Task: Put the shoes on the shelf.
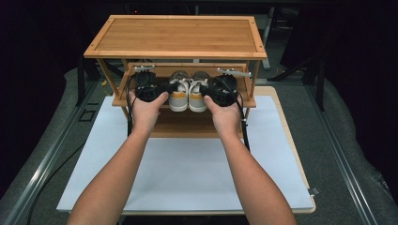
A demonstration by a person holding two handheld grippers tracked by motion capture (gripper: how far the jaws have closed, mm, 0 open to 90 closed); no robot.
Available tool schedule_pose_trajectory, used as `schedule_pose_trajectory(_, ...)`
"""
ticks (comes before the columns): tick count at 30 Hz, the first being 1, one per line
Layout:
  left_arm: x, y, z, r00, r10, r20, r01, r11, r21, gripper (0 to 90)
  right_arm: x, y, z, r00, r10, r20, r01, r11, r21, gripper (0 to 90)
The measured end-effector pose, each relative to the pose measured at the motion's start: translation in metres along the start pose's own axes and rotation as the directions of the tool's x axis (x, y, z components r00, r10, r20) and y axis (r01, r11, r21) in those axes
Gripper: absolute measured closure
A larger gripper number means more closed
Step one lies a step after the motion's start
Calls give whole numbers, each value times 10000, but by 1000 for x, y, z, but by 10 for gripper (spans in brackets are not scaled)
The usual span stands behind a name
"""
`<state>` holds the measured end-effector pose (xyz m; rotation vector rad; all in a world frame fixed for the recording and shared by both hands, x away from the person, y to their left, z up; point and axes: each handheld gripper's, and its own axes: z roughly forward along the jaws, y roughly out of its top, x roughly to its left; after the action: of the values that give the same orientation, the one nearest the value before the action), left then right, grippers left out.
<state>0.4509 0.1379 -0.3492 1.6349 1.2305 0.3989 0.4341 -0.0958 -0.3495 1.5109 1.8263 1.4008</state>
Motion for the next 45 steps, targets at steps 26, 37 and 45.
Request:
schedule_pose_trajectory(26,-3,4,-15,9995,255,-160,-256,9997,-35,493,8,7,-12,9974,-553,459,558,9984,-93,520)
schedule_pose_trajectory(37,0,-2,-39,9992,384,-91,-387,9986,-350,603,15,3,-35,9965,-717,432,733,9966,-373,577)
schedule_pose_trajectory(45,6,-7,-43,9980,639,-6,-639,9979,-109,781,5,-3,-39,9975,-486,508,507,9979,-392,750)
